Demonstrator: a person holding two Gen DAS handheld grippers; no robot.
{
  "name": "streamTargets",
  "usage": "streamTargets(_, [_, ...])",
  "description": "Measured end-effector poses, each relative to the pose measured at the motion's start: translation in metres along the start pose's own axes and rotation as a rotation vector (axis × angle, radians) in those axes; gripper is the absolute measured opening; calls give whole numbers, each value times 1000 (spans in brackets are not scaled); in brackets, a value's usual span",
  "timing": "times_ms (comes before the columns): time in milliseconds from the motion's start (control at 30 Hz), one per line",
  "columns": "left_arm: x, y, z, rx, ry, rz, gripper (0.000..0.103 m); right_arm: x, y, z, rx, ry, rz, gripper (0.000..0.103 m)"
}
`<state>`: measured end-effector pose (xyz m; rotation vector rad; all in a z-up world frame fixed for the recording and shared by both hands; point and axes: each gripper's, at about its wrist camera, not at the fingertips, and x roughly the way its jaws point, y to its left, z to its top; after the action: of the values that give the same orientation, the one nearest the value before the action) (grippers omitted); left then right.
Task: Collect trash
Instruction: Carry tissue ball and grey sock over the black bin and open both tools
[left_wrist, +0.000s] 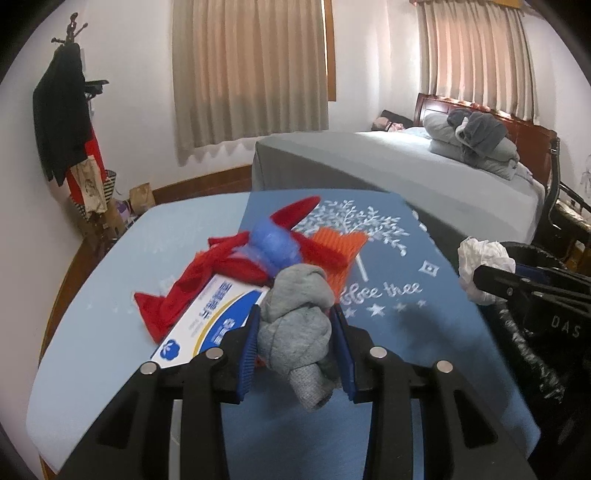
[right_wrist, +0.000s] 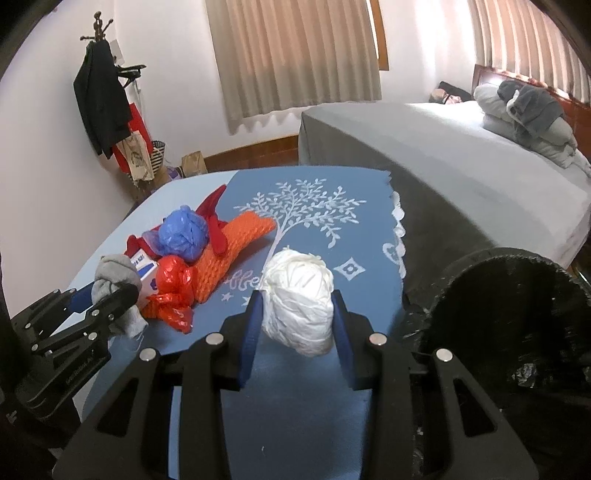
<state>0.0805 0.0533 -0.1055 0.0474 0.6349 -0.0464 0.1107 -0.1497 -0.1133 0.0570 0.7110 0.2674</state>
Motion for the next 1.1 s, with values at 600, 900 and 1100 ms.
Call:
streamTargets(600, [-8,-78,35,60,-70,-159,37,-60,-53,0,75,-93,-129,36])
streamTargets(900, [-11,-134,51,118,-99,-268,37,-93,-99,-15,140,-124,-239,36])
streamTargets(1100, [-11,-171,54,157,-101,-345,37,-112,-130,-30,188,-135,-317,36])
